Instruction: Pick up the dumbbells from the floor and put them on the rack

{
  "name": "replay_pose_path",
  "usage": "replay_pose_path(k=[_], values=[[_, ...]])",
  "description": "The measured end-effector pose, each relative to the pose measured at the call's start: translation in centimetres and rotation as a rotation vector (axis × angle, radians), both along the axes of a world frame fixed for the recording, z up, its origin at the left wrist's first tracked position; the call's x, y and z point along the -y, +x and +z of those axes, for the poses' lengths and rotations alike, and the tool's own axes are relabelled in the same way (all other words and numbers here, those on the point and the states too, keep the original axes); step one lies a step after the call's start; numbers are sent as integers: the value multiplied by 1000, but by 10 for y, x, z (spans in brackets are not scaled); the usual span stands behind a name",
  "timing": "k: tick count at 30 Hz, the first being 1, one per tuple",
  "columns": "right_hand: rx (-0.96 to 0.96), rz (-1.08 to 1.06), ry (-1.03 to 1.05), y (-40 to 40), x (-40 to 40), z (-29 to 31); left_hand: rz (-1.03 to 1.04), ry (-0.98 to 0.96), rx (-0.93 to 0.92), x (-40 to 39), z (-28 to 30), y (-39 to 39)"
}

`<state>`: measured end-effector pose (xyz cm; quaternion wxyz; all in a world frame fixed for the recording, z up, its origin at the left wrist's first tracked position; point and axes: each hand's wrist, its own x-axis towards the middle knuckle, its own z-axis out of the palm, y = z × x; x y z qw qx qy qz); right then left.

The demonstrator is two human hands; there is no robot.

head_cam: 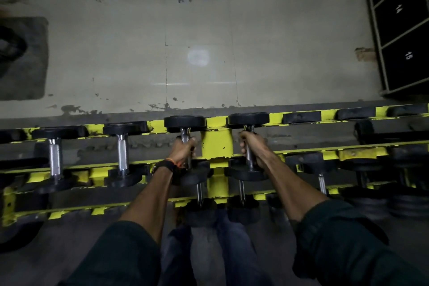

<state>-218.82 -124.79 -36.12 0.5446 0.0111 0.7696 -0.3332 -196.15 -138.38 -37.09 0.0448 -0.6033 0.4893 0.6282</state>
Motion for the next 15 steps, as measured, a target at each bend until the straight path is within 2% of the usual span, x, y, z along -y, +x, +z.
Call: replay_pose_path(k=[4, 8, 10, 15], values=[[-50, 81, -6, 3, 4, 6, -116, -36, 41, 1, 29, -3], [-233, 169, -37, 11, -14, 30, -115, -112, 13, -13, 60, 22], [-298, 177, -106, 21, -37, 43, -74, -124, -55, -27, 77, 47], [-227, 79, -311, 102, -129, 118, -63, -159, -276, -99, 138, 135]])
